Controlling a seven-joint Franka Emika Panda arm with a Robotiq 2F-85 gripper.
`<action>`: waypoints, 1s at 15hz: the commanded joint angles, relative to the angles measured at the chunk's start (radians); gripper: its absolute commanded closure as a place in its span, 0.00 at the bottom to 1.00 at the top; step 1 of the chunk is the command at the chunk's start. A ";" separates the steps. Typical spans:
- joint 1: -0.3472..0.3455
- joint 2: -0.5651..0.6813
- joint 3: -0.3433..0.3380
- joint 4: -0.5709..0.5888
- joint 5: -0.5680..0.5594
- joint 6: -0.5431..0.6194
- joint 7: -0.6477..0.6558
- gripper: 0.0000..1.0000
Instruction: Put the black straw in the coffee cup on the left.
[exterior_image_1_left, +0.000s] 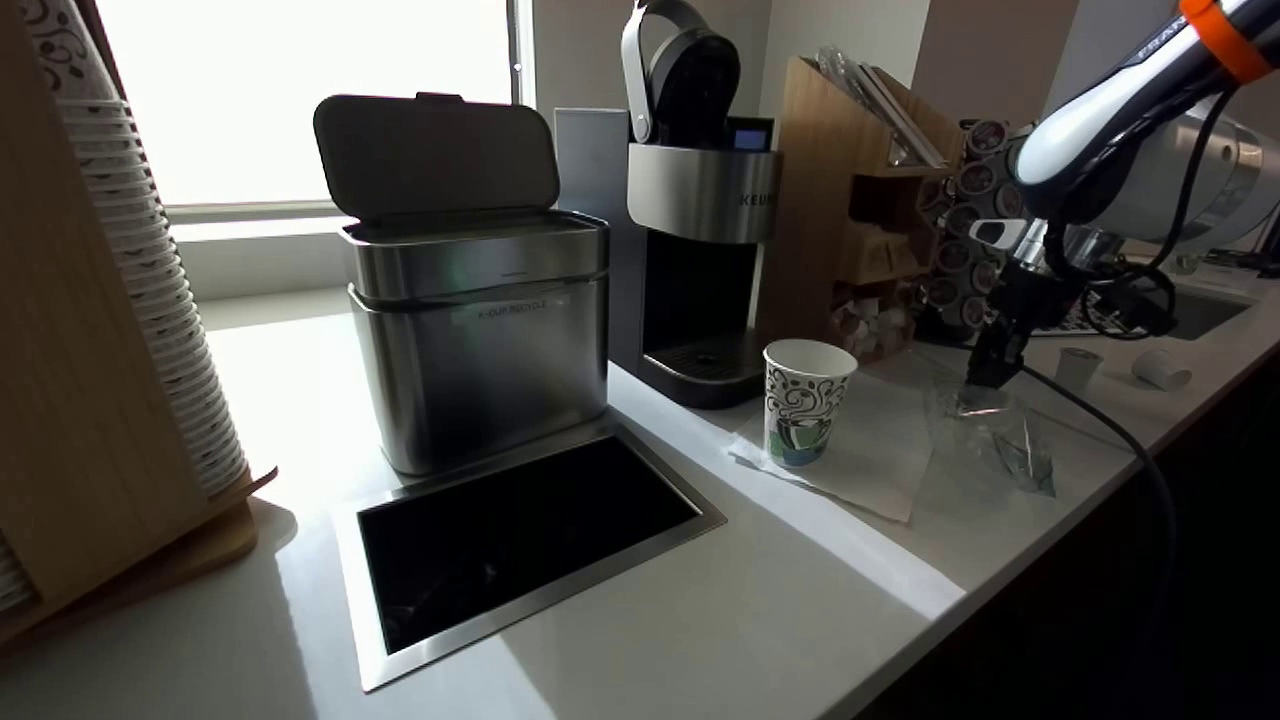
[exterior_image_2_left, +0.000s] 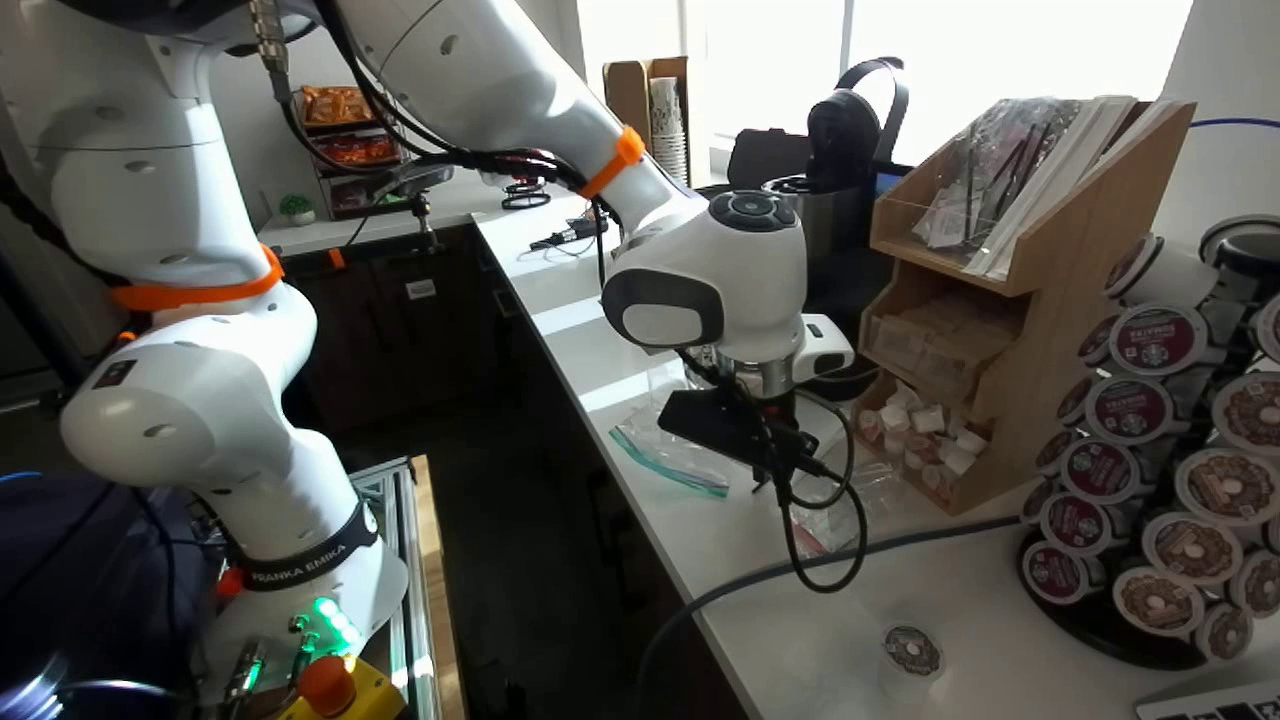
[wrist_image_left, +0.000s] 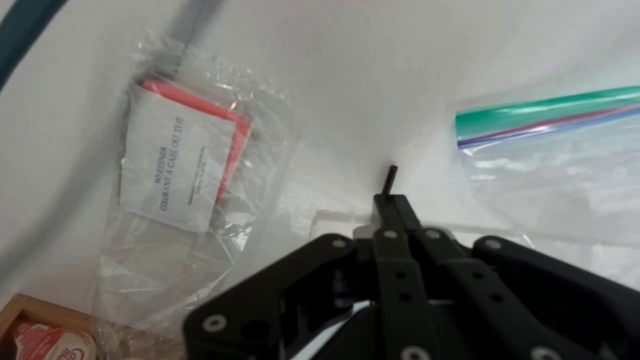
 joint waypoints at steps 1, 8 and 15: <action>0.009 0.007 0.007 -0.008 0.035 0.013 -0.020 1.00; 0.008 0.019 0.008 -0.007 0.027 0.028 -0.010 1.00; 0.006 0.020 0.006 -0.009 0.024 0.035 -0.008 1.00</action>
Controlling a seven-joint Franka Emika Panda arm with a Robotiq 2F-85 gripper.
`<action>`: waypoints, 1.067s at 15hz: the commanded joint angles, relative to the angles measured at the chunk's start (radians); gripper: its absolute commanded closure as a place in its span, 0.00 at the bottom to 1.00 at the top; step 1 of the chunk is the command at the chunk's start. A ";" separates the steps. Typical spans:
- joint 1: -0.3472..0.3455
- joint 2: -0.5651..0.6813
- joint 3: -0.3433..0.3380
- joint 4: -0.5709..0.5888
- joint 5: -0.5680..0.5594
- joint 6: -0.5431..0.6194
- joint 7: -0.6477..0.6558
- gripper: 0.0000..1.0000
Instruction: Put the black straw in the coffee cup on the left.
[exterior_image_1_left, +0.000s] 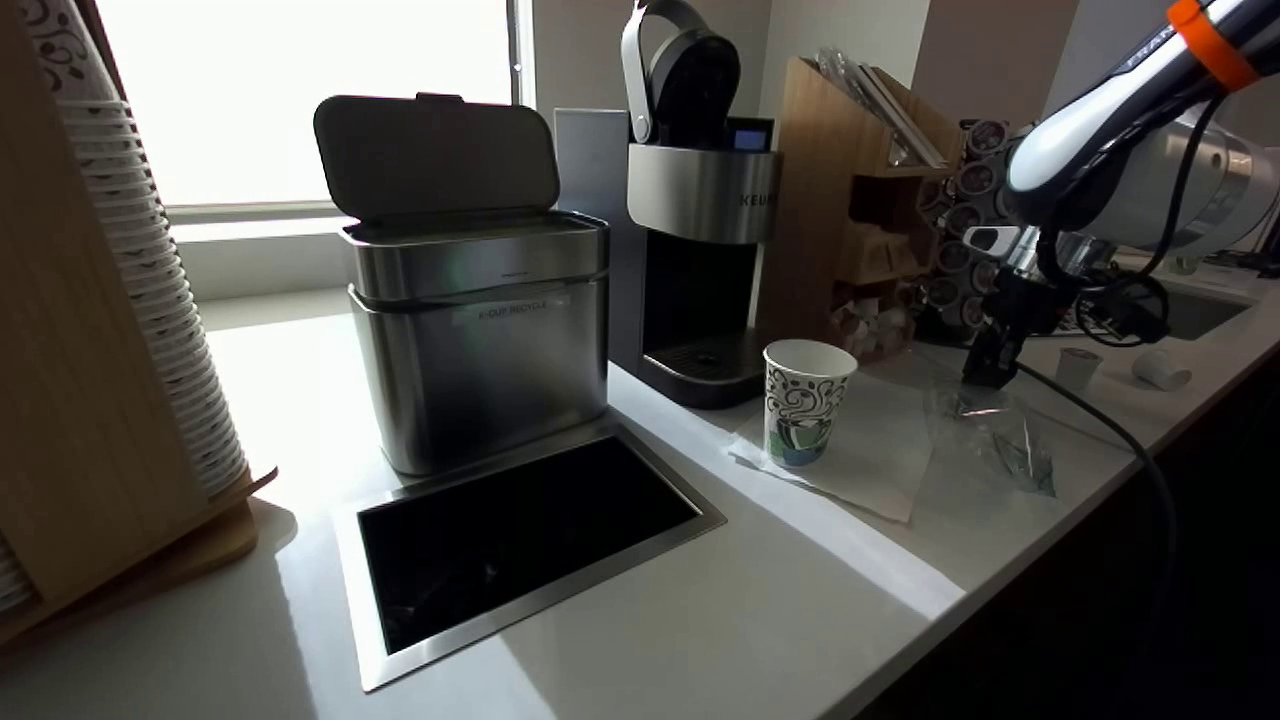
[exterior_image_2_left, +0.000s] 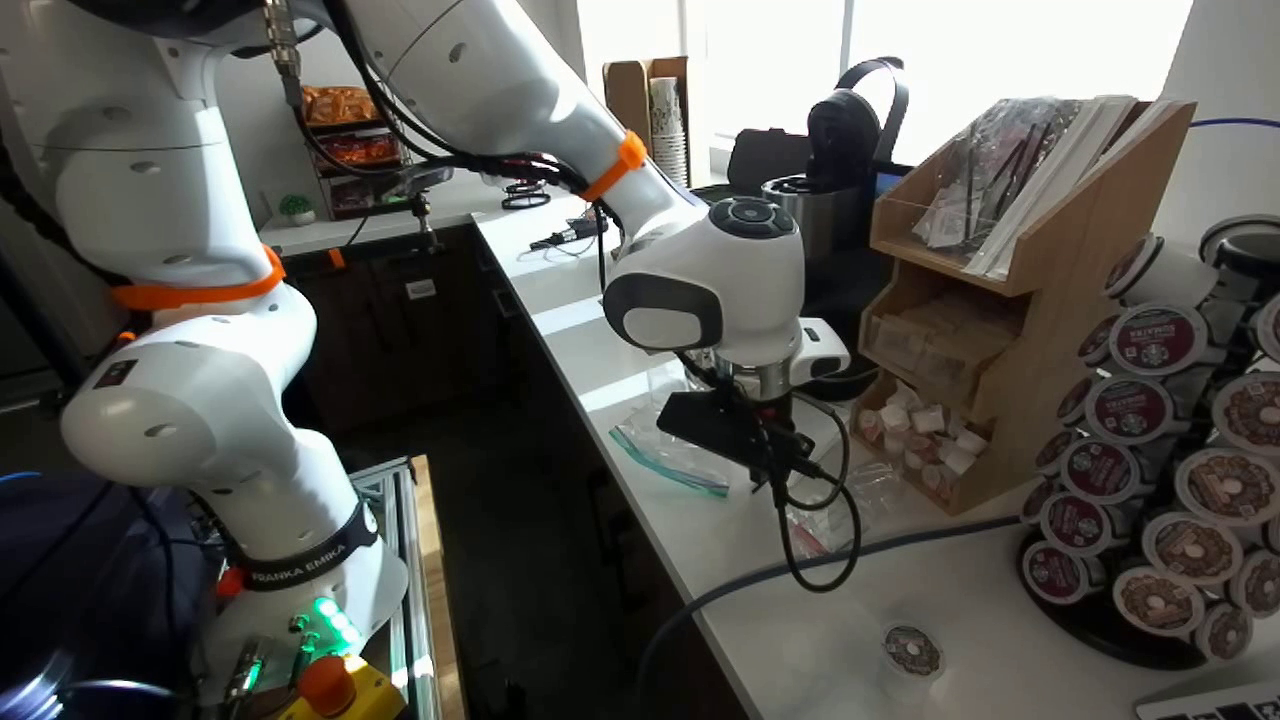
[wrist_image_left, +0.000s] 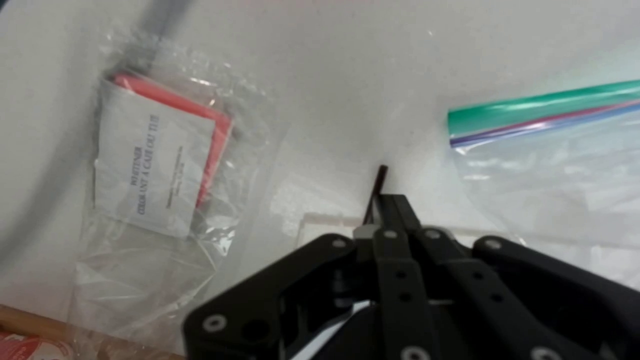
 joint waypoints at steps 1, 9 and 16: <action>0.002 0.005 -0.004 -0.010 0.009 0.033 -0.006 1.00; 0.001 0.019 -0.006 -0.008 0.006 0.032 -0.003 1.00; -0.003 0.023 -0.022 -0.015 -0.026 0.023 0.016 1.00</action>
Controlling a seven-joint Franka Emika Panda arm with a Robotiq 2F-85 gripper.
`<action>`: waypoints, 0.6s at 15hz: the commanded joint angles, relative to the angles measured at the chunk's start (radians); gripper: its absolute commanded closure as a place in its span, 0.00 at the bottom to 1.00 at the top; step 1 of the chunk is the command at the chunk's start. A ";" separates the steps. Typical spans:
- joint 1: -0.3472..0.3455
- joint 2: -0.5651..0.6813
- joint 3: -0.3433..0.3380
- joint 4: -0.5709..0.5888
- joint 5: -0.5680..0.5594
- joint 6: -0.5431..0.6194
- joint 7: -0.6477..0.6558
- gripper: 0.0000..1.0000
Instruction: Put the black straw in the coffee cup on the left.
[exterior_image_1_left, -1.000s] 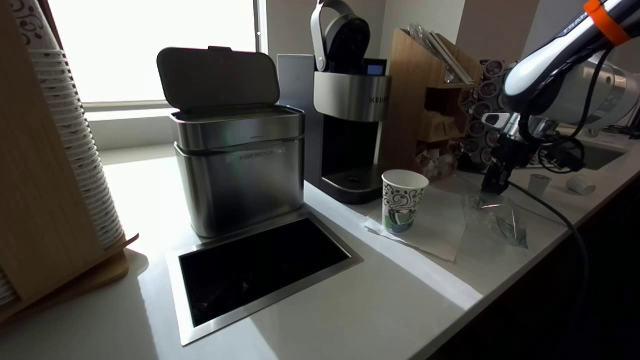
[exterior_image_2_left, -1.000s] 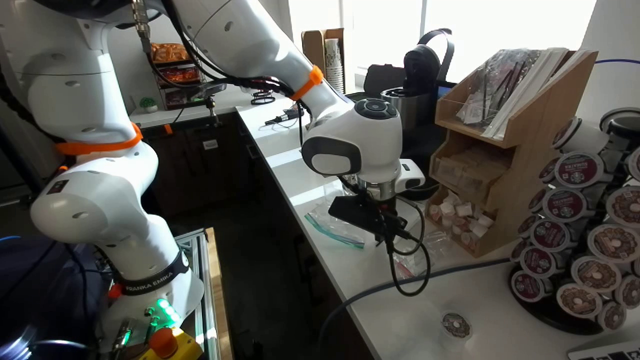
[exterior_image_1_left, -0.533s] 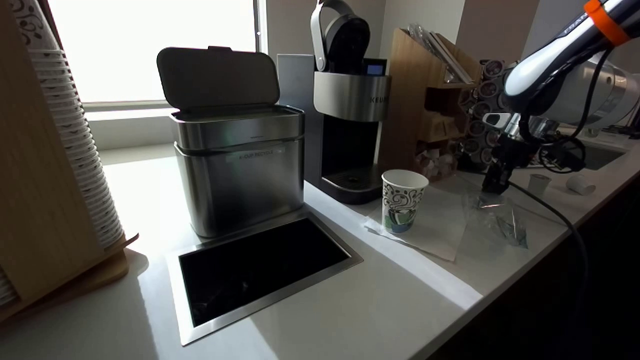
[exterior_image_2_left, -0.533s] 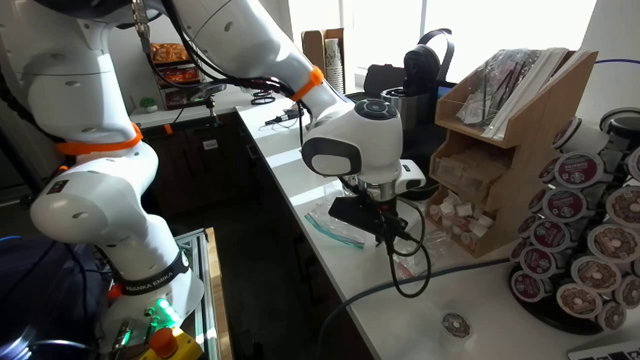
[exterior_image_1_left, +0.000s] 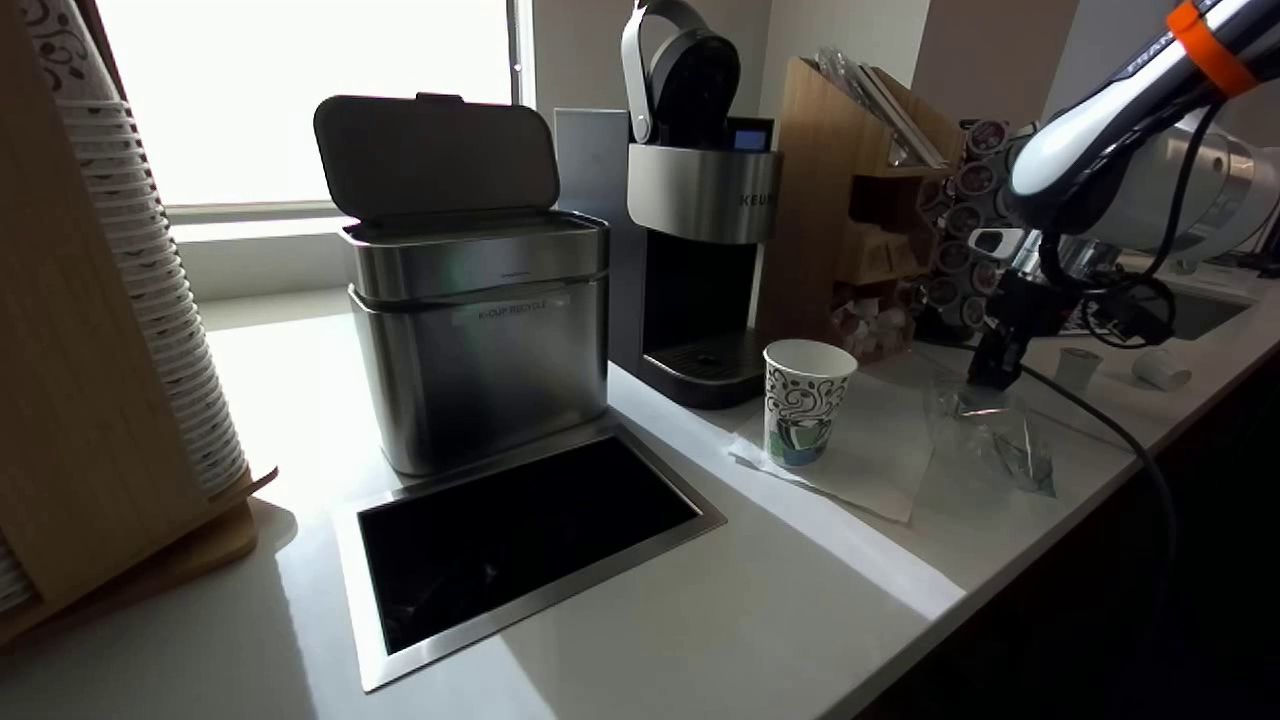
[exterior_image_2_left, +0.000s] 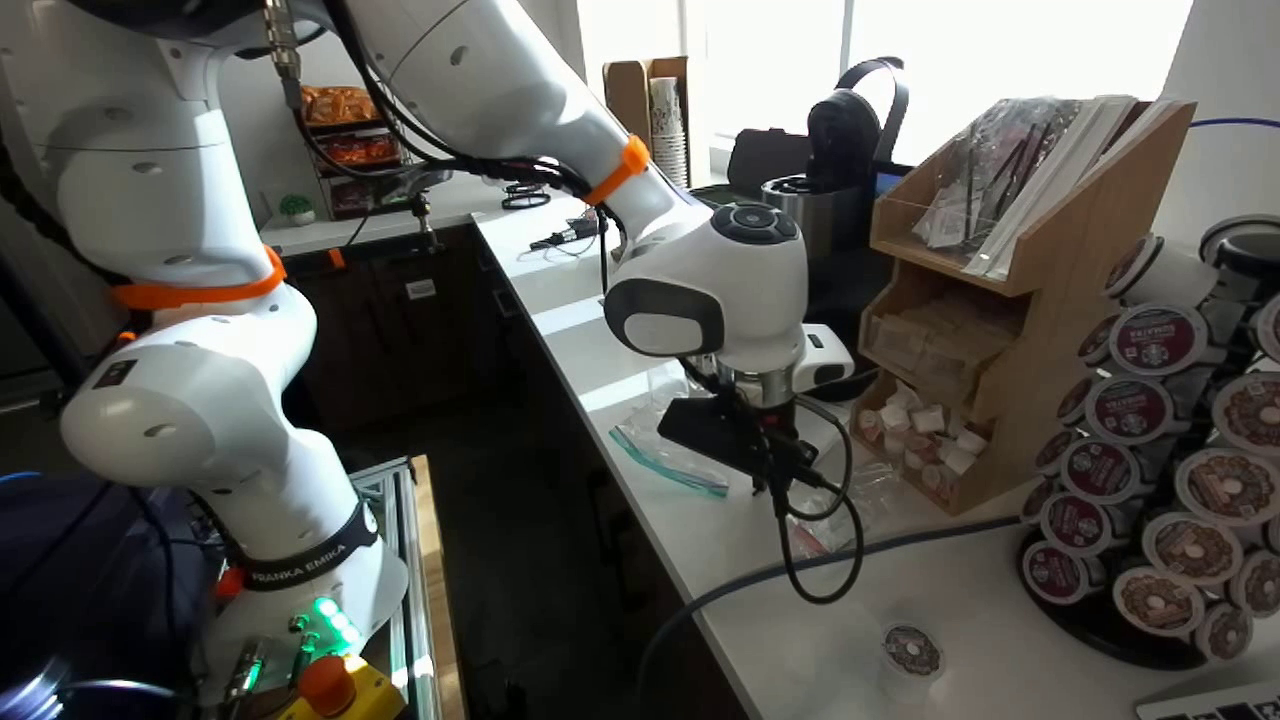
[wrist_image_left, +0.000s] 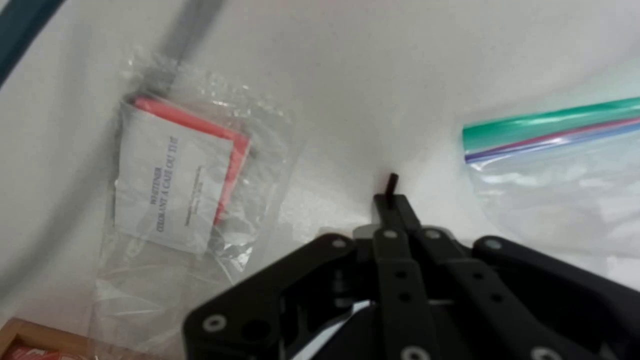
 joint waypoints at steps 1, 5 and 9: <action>0.000 0.015 -0.012 -0.018 -0.034 0.010 0.018 1.00; 0.005 0.019 -0.014 -0.021 -0.063 0.003 0.030 1.00; 0.007 0.010 -0.021 -0.032 -0.115 -0.009 0.061 1.00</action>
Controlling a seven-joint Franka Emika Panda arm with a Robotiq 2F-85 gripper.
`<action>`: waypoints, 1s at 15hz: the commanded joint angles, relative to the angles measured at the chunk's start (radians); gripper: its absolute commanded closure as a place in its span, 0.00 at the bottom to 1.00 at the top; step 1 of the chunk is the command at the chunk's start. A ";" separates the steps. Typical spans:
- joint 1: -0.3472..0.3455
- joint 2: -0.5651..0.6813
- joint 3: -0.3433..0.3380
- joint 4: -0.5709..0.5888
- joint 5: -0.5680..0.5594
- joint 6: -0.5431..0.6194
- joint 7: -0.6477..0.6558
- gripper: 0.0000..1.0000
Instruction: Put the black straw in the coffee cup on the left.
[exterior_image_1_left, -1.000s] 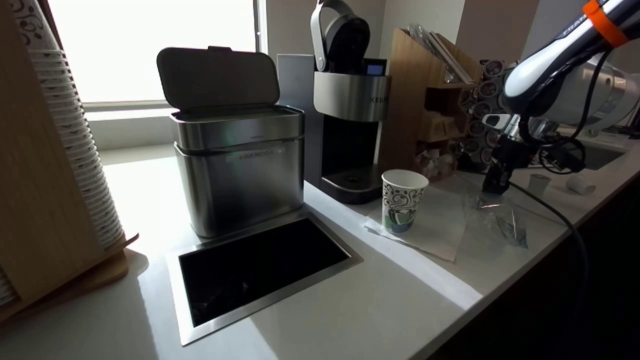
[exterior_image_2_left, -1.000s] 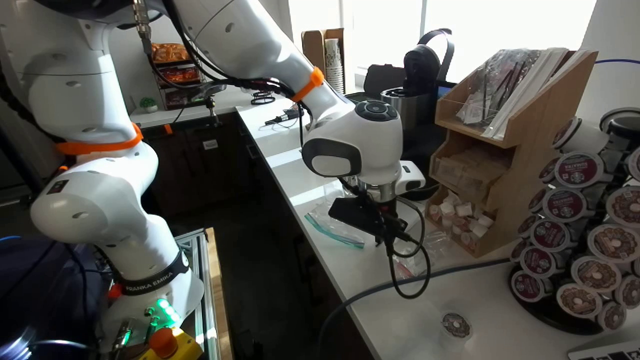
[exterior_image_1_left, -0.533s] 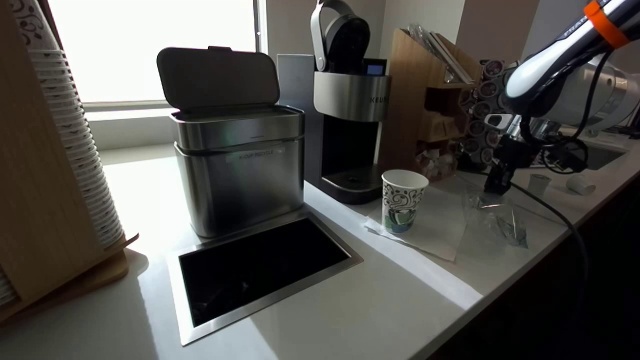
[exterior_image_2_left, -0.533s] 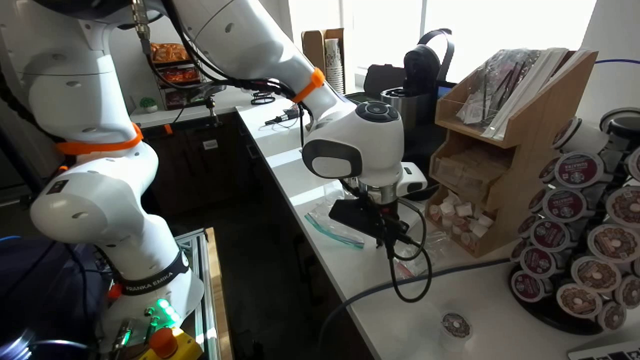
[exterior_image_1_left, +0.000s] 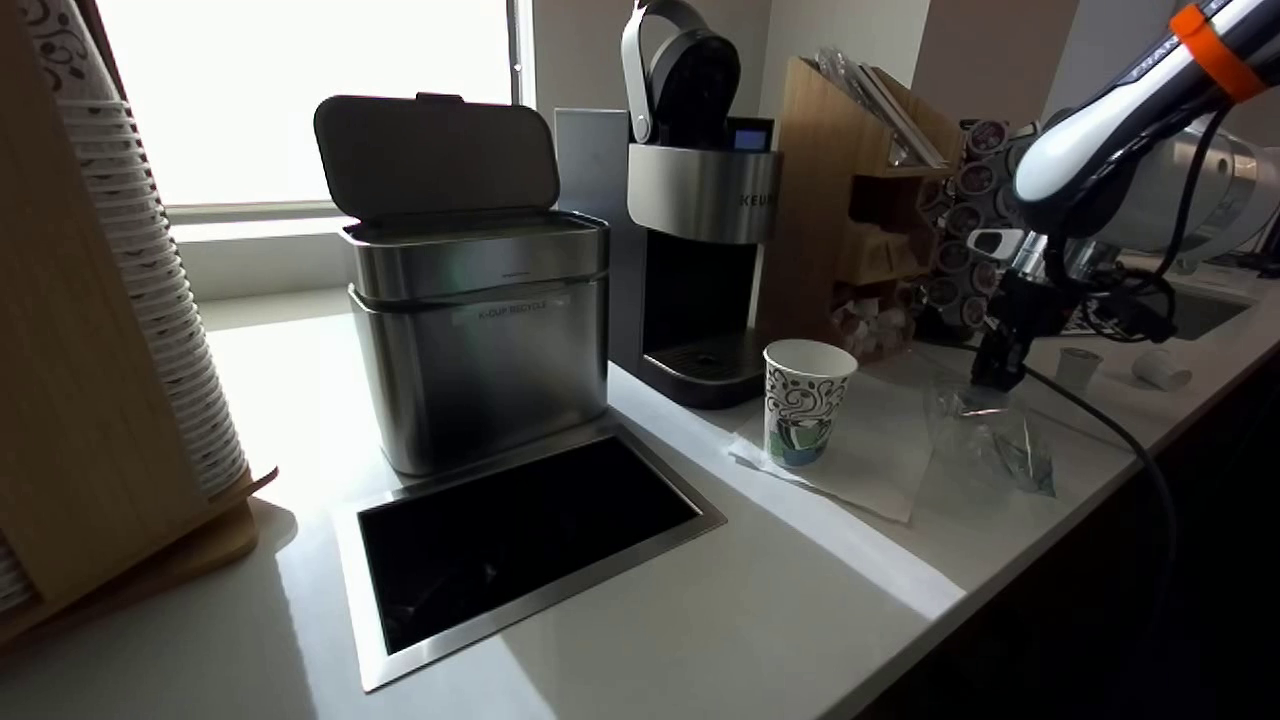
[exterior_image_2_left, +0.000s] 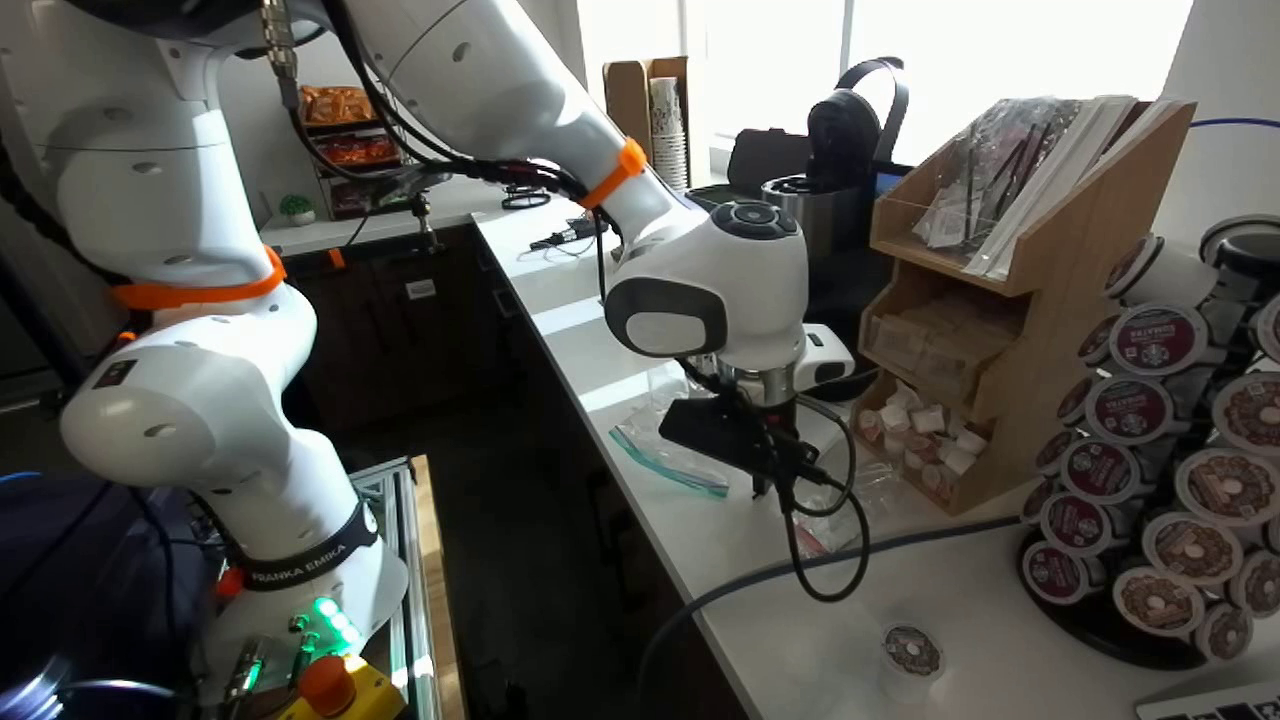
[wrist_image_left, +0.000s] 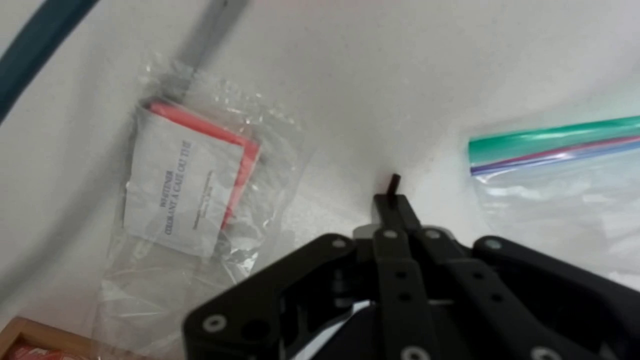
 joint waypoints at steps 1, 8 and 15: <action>0.006 0.007 -0.017 -0.037 -0.062 -0.007 0.043 1.00; -0.006 -0.026 -0.034 -0.092 -0.045 0.004 0.047 1.00; -0.004 -0.062 -0.074 -0.148 -0.071 0.004 0.081 1.00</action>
